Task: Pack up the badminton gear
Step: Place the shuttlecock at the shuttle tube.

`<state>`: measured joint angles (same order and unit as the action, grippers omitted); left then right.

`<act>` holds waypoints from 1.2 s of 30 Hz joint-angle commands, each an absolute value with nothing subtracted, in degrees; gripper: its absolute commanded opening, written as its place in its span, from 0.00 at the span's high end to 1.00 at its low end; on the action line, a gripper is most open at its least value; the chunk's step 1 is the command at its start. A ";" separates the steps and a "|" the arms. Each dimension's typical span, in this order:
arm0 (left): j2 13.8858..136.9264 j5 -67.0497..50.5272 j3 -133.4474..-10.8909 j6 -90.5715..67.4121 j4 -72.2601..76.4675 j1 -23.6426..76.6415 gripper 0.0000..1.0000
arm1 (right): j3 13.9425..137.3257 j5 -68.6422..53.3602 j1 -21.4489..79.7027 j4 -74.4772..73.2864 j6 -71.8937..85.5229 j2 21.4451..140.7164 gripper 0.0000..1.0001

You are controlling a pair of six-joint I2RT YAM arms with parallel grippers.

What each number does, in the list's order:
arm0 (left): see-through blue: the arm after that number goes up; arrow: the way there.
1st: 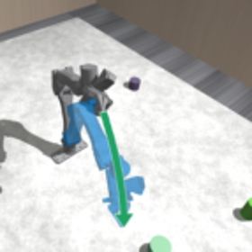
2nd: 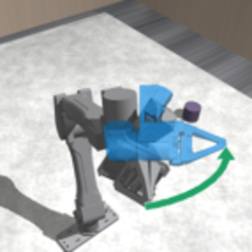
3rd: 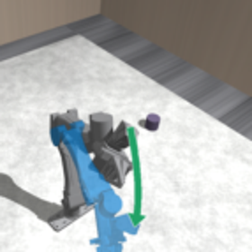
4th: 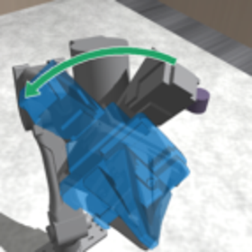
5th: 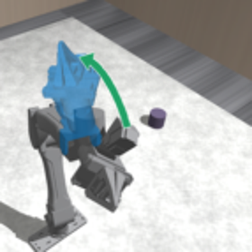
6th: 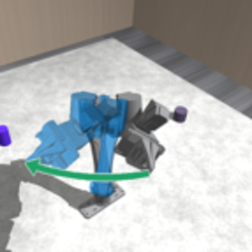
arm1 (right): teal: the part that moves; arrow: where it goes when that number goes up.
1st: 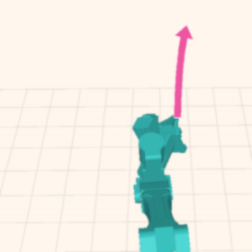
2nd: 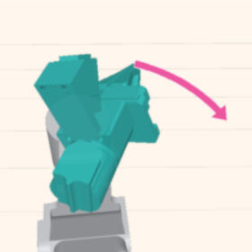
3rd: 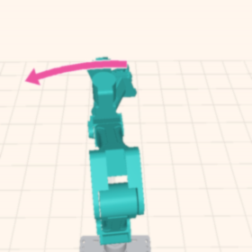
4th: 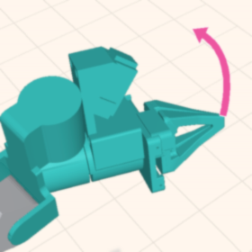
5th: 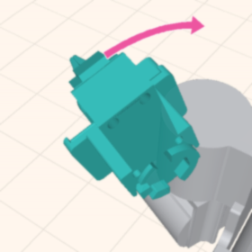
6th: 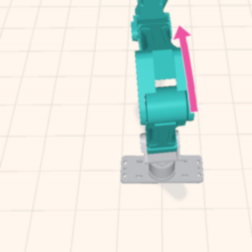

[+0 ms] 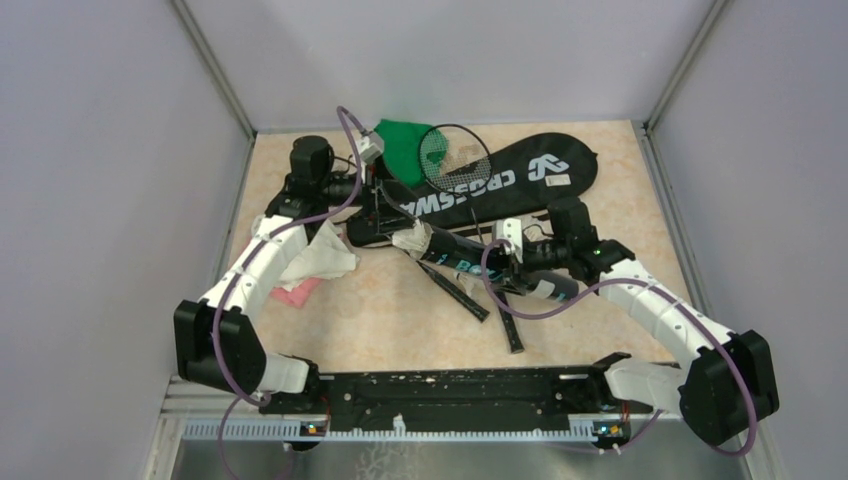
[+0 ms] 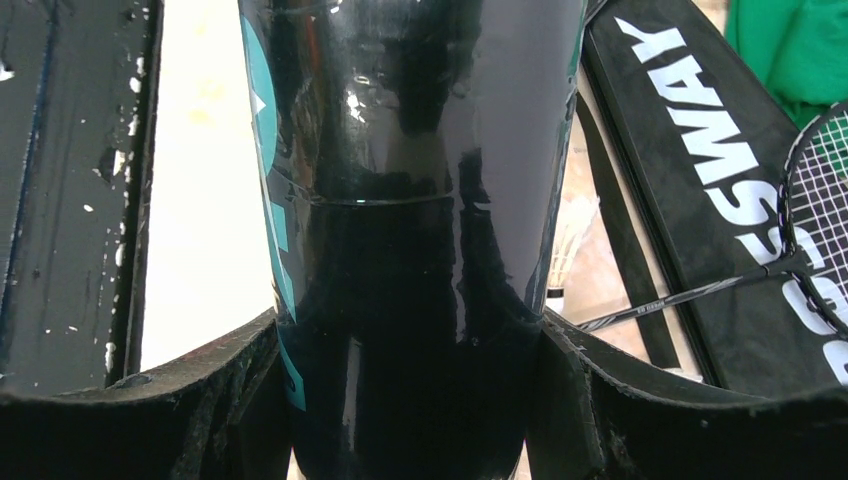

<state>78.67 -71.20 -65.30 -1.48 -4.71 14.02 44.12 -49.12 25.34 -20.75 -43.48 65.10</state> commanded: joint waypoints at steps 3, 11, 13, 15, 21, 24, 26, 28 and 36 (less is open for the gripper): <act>77.34 -75.89 -66.95 -1.74 -0.85 13.63 0.11 | 46.58 -53.63 25.92 -17.84 -43.44 64.74 0.68; 75.16 -76.22 -68.15 0.90 -3.41 13.25 0.06 | 46.46 -50.87 25.87 -16.89 -42.45 65.68 0.68; 74.86 -76.16 -68.88 1.46 -4.43 12.66 0.04 | 46.20 -50.49 25.89 -16.79 -42.52 65.89 0.68; 74.69 -75.96 -69.62 2.31 -5.56 11.96 0.02 | 45.98 -50.49 25.85 -16.79 -42.62 65.98 0.68; 73.85 -75.09 -71.58 4.34 -8.39 9.77 0.01 | 45.88 -50.46 25.93 -16.96 -42.56 65.96 0.68; 73.05 -76.07 -71.80 6.16 -10.30 9.52 0.01 | 45.88 -50.23 25.87 -16.56 -41.59 65.91 0.68; 72.58 -77.90 -72.14 8.20 -12.97 9.57 0.02 | 45.96 -49.87 25.85 -15.97 -40.43 65.97 0.68; 72.36 -80.01 -72.85 11.42 -16.72 9.58 0.04 | 46.09 -49.48 25.92 -15.58 -39.60 66.13 0.68; 71.41 -83.86 -74.14 22.20 -28.39 11.26 0.11 | 47.44 -49.04 25.86 -16.39 -38.63 67.55 0.68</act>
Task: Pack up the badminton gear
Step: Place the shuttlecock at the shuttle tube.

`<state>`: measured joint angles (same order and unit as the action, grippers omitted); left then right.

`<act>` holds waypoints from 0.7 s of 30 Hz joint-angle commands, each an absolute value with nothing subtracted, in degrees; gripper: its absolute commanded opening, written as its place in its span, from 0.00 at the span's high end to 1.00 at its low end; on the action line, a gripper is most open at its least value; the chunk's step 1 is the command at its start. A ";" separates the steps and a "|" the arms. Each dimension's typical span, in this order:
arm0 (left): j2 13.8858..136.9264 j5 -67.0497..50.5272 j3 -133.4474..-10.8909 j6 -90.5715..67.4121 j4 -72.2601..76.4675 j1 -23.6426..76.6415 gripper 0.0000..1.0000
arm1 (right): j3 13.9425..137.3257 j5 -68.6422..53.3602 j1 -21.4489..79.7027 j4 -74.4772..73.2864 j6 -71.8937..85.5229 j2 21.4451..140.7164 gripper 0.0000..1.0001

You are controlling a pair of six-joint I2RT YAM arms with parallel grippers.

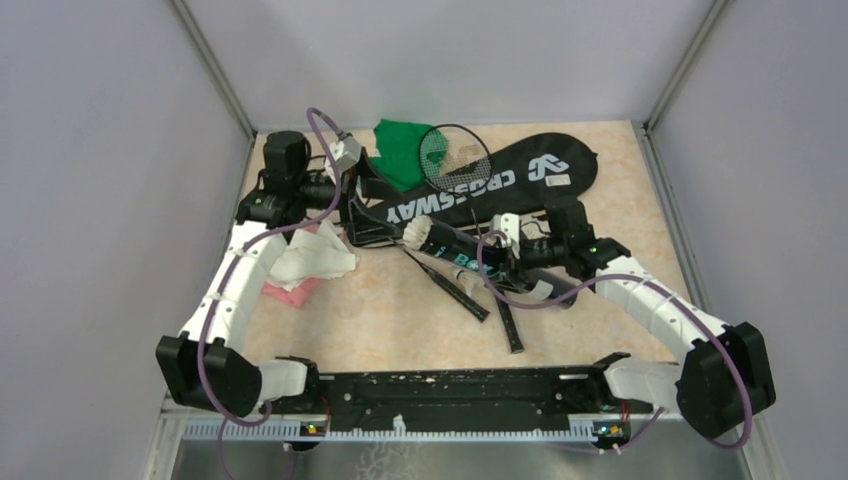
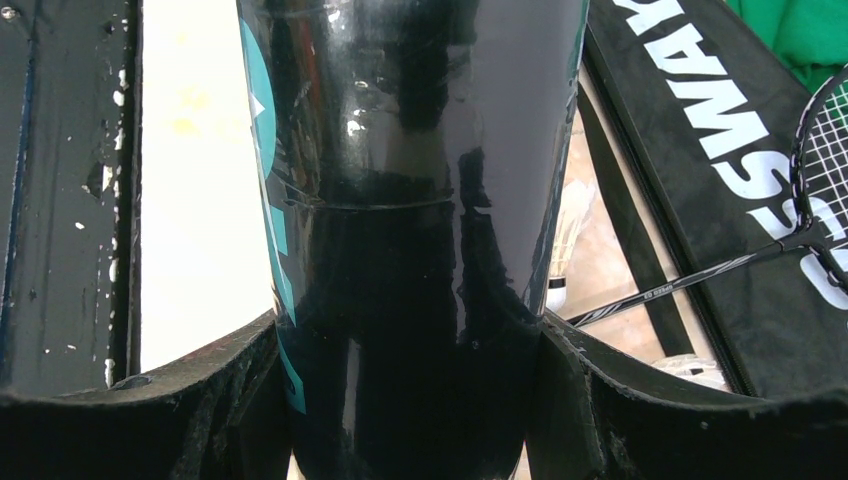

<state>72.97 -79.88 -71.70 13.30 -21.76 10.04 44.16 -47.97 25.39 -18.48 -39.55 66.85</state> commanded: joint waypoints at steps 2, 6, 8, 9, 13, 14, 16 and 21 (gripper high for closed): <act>71.75 -82.91 -74.25 25.01 -30.98 12.66 0.12 | 48.07 -48.95 25.86 -16.77 -38.39 67.84 0.67; 72.44 -76.48 -75.76 32.73 -38.58 17.73 0.14 | 49.67 -48.61 25.87 -17.67 -37.28 68.81 0.67; 72.35 -73.93 -75.52 33.88 -39.00 19.48 0.15 | 50.29 -48.52 25.87 -18.15 -37.14 69.19 0.67; 72.34 -73.15 -75.31 34.23 -38.90 19.99 0.15 | 50.31 -48.52 25.90 -18.19 -37.10 69.17 0.67; 73.12 -70.18 -75.10 34.94 -38.84 21.37 0.19 | 49.70 -48.52 25.85 -17.69 -37.10 68.85 0.67; 73.21 -69.74 -75.06 35.18 -38.82 21.55 0.20 | 49.59 -48.52 25.87 -17.67 -37.09 68.75 0.67; 73.37 -69.19 -74.77 35.51 -38.81 21.78 0.20 | 49.41 -48.52 25.93 -17.54 -37.10 68.60 0.67; 73.91 -69.17 -73.22 36.63 -38.79 24.15 0.21 | 49.55 -48.60 25.84 -16.65 -35.92 68.62 0.67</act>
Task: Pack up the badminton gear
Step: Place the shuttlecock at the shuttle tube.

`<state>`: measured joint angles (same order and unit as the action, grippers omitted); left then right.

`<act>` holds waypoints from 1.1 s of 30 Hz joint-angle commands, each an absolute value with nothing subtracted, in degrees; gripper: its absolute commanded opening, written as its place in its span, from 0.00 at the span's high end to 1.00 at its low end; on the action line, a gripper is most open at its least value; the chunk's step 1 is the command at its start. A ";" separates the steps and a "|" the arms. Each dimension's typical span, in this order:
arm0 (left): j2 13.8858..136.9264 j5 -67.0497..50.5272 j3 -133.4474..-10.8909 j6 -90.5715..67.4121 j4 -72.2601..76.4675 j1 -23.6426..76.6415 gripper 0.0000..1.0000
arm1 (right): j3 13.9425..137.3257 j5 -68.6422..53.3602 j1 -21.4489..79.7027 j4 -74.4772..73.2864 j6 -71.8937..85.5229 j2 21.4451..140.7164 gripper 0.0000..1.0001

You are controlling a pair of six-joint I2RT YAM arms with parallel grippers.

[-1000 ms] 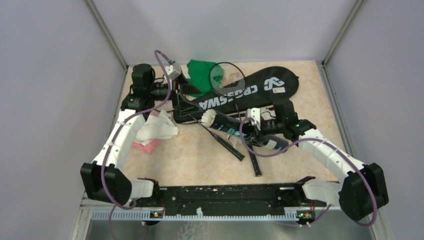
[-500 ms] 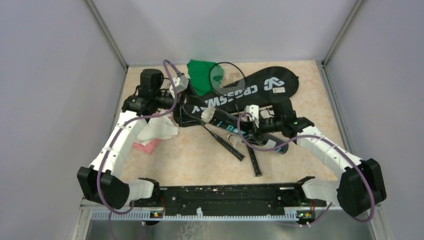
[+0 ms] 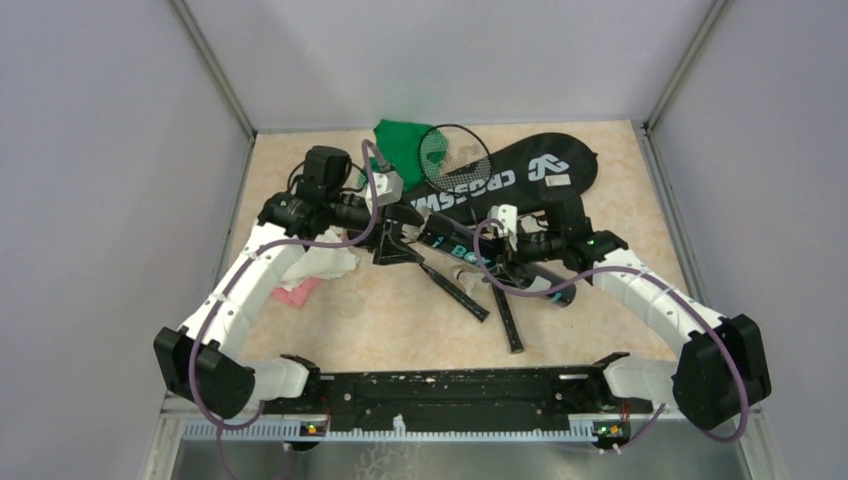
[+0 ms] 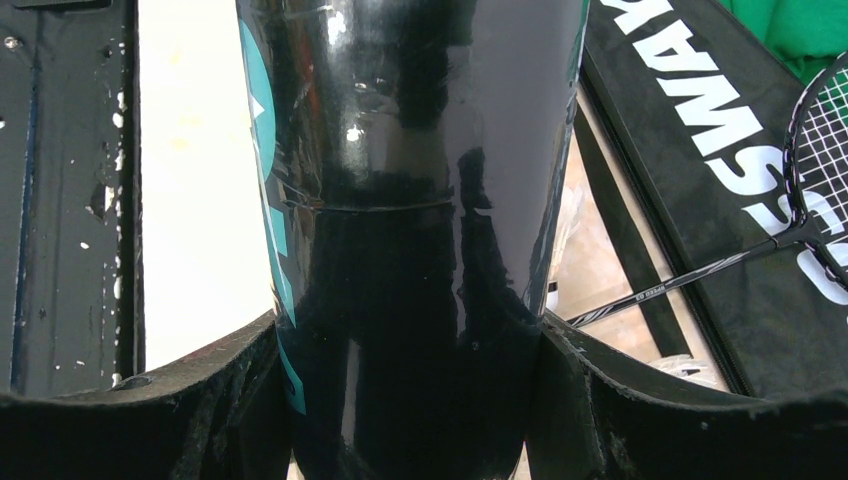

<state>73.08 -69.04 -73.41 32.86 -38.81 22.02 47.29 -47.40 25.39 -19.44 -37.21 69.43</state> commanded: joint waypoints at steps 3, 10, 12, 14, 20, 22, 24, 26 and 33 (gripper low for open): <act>74.36 -69.03 -72.42 37.53 -38.83 25.63 0.20 | 49.89 -48.84 25.91 -16.39 -35.22 68.90 0.67; 77.19 -71.32 -72.38 37.79 -38.75 27.45 0.18 | 50.38 -49.33 25.71 -15.19 -32.87 68.93 0.67; 77.28 -70.70 -72.67 37.83 -38.72 27.40 0.13 | 50.07 -48.71 25.16 -14.63 -32.30 68.83 0.67; 76.90 -69.31 -73.11 38.20 -38.82 27.34 0.07 | 49.73 -47.92 24.13 -14.11 -31.73 68.52 0.67; 73.83 -63.02 -75.08 36.95 -38.20 25.48 0.01 | 48.77 -46.22 19.73 -12.92 -30.02 66.77 0.67; 72.83 -63.29 -75.99 35.59 -36.52 23.24 0.01 | 48.10 -44.90 18.78 -12.92 -30.37 66.21 0.67; 72.44 -63.45 -77.48 33.15 -34.70 21.19 0.01 | 47.42 -43.69 17.92 -13.01 -31.02 65.93 0.67; 72.70 -63.29 -78.92 29.27 -32.55 19.53 0.01 | 46.97 -42.81 16.71 -13.02 -31.36 66.13 0.67; 73.61 -58.22 -77.45 17.05 -21.98 15.10 0.01 | 47.51 -40.62 12.34 -12.17 -27.88 65.65 0.67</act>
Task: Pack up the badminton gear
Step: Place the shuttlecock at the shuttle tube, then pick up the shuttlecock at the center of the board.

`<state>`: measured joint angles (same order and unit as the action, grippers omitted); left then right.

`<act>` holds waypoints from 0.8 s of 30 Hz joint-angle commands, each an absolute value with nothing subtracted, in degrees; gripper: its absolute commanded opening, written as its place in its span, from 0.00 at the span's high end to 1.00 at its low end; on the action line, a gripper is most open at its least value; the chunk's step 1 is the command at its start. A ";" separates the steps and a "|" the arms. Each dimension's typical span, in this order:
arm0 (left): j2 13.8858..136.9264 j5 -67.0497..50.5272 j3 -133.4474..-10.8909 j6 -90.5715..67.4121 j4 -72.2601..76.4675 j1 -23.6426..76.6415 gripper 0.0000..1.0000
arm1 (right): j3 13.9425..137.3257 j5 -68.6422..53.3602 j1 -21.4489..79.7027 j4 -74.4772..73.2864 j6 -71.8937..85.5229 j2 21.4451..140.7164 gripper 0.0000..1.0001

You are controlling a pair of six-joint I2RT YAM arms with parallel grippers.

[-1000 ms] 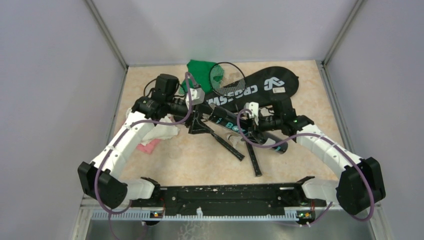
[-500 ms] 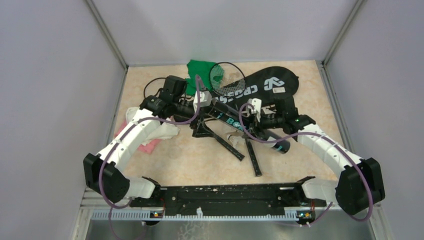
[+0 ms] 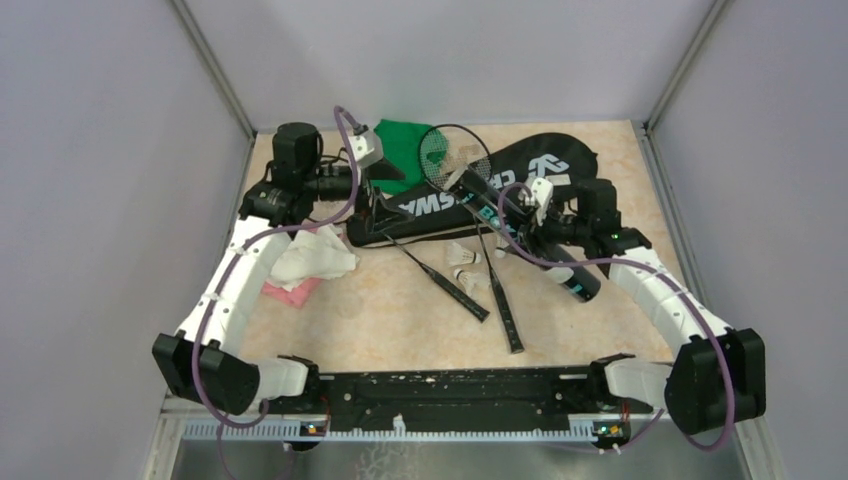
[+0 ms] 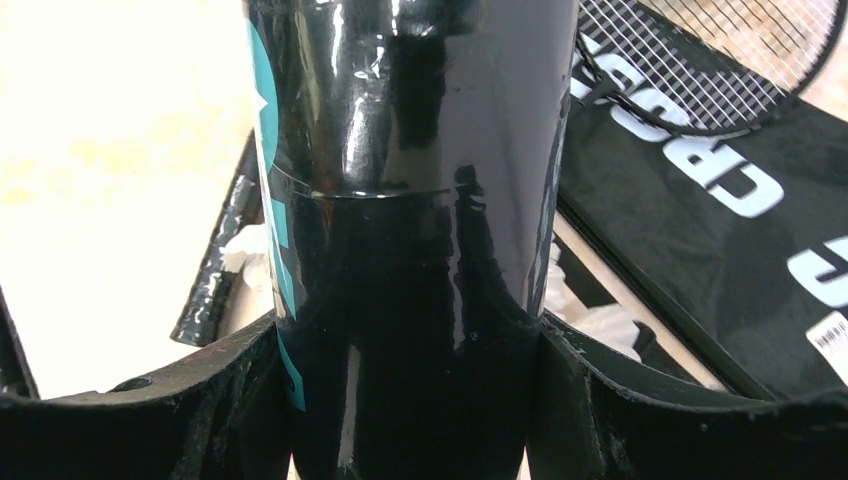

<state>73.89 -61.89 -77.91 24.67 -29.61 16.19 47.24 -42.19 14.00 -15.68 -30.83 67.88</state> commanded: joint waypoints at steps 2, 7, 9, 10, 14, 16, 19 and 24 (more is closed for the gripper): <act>73.91 -55.61 -74.32 15.30 -19.11 15.11 0.03 | 47.91 -39.01 11.30 -11.47 -25.76 65.13 0.67; 75.42 -52.45 -64.29 9.16 -9.00 15.36 0.12 | 49.56 -34.04 9.25 -10.98 -21.10 64.27 0.67; 76.92 -51.38 -61.66 6.40 -7.08 15.74 0.15 | 50.05 -31.10 9.17 -11.75 -20.60 63.93 0.67; 77.85 -51.06 -60.56 4.80 -5.40 15.89 0.17 | 50.23 -29.75 9.14 -12.35 -20.50 63.82 0.67; 82.31 -49.95 -57.50 0.12 -0.48 18.02 0.26 | 49.99 -26.76 8.70 -12.76 -19.35 62.95 0.68; 85.01 -48.53 -57.19 0.09 0.44 20.19 0.29 | 47.99 -26.97 8.17 -11.10 -18.24 62.00 0.68; 88.80 -46.51 -56.60 -3.49 3.39 22.78 0.34 | 45.69 -26.75 7.68 -8.96 -17.91 60.70 0.67; 95.10 -44.21 -57.13 -7.61 7.08 25.24 0.43 | 44.43 -27.51 6.54 -8.17 -18.24 59.48 0.67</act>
